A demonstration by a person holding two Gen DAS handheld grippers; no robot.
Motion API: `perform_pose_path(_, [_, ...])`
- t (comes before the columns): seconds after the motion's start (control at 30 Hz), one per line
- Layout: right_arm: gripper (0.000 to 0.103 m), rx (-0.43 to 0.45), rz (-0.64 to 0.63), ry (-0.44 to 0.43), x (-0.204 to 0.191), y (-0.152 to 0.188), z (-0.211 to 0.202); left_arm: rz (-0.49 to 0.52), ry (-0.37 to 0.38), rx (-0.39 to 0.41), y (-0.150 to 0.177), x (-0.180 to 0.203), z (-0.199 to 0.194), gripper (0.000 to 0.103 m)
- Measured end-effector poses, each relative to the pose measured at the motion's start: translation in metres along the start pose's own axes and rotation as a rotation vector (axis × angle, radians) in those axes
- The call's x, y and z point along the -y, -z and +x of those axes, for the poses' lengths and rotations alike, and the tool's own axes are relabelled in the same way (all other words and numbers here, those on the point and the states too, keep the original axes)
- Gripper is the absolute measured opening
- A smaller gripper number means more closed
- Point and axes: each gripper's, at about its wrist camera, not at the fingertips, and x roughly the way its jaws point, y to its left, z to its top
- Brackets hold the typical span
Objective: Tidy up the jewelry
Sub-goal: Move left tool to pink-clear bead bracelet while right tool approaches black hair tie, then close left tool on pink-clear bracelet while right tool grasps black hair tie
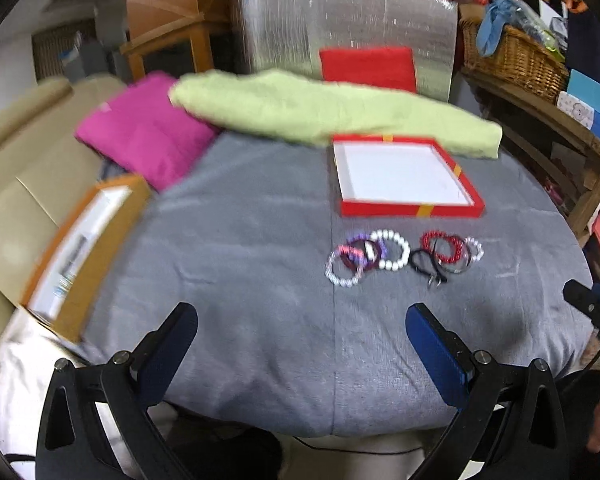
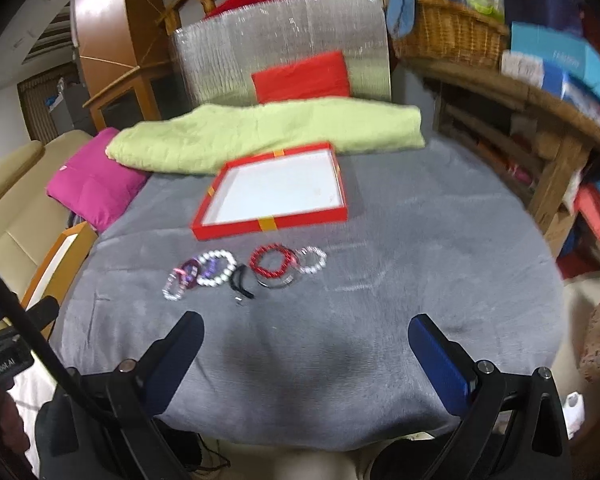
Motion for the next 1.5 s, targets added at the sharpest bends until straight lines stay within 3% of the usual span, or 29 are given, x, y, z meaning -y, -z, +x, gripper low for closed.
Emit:
perform_pose_path(0.13, [0.1, -0.067, 0.032, -0.064, 0.028, -0.009, 0.044, -0.02, 0.026, -0.073, 0.001, -0.006, 0.043, 0.103])
perform_pose_path(0.27, [0.089, -0.112, 0.104, -0.17, 0.03, -0.016, 0.08, -0.014, 0.02, -0.097, -0.006, -0.006, 0.076, 0.102])
perform_pose_path(0.37, [0.076, -0.143, 0.135, -0.207, 0.03, -0.022, 0.102, -0.007, 0.021, -0.113, -0.011, -0.006, 0.094, 0.095])
perform_pose_path(0.43, [0.07, -0.175, 0.147, -0.233, 0.031, -0.025, 0.116, -0.006, 0.039, -0.133, -0.014, -0.007, 0.106, 0.083])
perform_pose_path(0.5, [0.06, -0.208, 0.161, -0.269, 0.032, -0.026, 0.127, -0.009, 0.072, -0.145, -0.018, -0.003, 0.116, 0.08])
perform_pose_path(0.67, [0.057, -0.209, 0.137, -0.393, 0.012, -0.031, 0.133, 0.031, 0.135, -0.138, -0.019, 0.015, 0.13, 0.079])
perform_pose_path(0.8, [0.057, -0.231, 0.042, -0.45, -0.017, -0.027, 0.135, 0.077, 0.113, -0.178, -0.015, 0.028, 0.147, 0.079])
perform_pose_path(0.87, [0.057, -0.259, 0.005, -0.456, -0.031, -0.024, 0.141, 0.076, 0.107, -0.206, -0.015, 0.03, 0.155, 0.072])
perform_pose_path(0.93, [0.058, -0.296, -0.009, -0.466, -0.04, -0.019, 0.15, 0.075, 0.097, -0.223, -0.015, 0.029, 0.16, 0.058])
perform_pose_path(1.07, [0.058, -0.332, -0.013, -0.458, -0.053, -0.015, 0.166, 0.043, 0.106, -0.223, -0.019, 0.025, 0.164, 0.051])
perform_pose_path(1.13, [0.057, -0.351, -0.005, -0.46, -0.054, -0.014, 0.174, 0.05, 0.114, -0.216, -0.02, 0.026, 0.164, 0.041])
perform_pose_path(1.23, [0.032, -0.374, -0.022, -0.449, -0.061, -0.011, 0.184, 0.066, 0.135, -0.209, -0.02, 0.028, 0.162, 0.032])
perform_pose_path(1.3, [0.007, -0.388, -0.017, -0.45, -0.061, -0.008, 0.187, 0.071, 0.163, -0.202, -0.02, 0.029, 0.159, 0.02])
perform_pose_path(1.4, [0.005, -0.352, -0.021, -0.453, -0.057, -0.009, 0.179, 0.076, 0.192, -0.173, -0.014, 0.026, 0.154, 0.006])
perform_pose_path(1.5, [0.005, -0.317, 0.001, -0.48, -0.05, -0.012, 0.168, 0.076, 0.204, -0.145, -0.016, 0.021, 0.147, 0.006])
